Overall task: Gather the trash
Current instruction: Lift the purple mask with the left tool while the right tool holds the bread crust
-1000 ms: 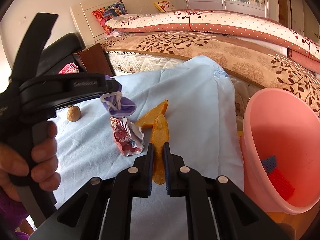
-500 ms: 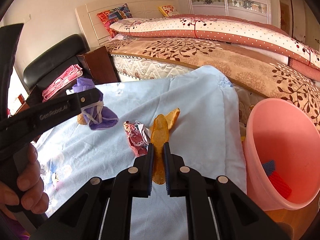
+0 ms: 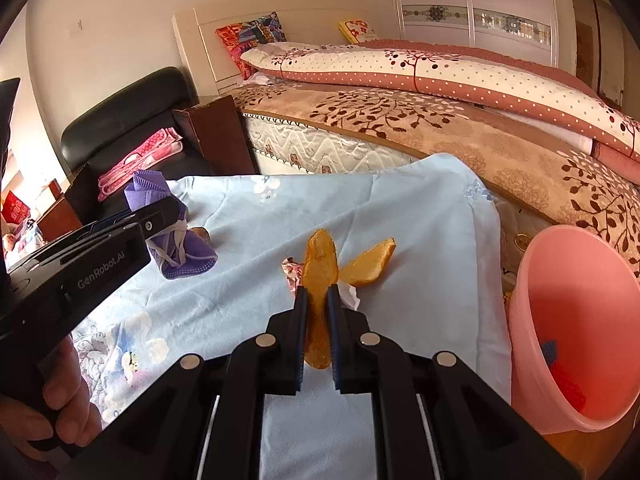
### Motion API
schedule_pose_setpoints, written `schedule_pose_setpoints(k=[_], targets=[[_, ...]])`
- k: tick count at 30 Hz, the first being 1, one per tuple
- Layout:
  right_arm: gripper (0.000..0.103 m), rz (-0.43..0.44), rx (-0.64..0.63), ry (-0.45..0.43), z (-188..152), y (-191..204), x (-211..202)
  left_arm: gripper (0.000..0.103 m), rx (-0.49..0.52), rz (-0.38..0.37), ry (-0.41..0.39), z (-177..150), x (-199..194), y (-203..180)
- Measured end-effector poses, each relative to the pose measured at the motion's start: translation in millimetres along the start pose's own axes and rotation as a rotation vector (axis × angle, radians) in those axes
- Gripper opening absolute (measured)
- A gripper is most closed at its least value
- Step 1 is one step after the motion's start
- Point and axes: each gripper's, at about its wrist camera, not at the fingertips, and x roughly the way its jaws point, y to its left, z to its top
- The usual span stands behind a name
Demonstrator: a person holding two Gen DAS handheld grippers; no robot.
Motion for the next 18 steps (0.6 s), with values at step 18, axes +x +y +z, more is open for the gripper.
schedule_pose_setpoints(k=[18], targets=[[0.010, 0.089, -0.133, -0.040, 22.8, 59.1, 11.1, 0.032, -0.100, 0.171, -0.031, 1.9, -17.9, 55.6]])
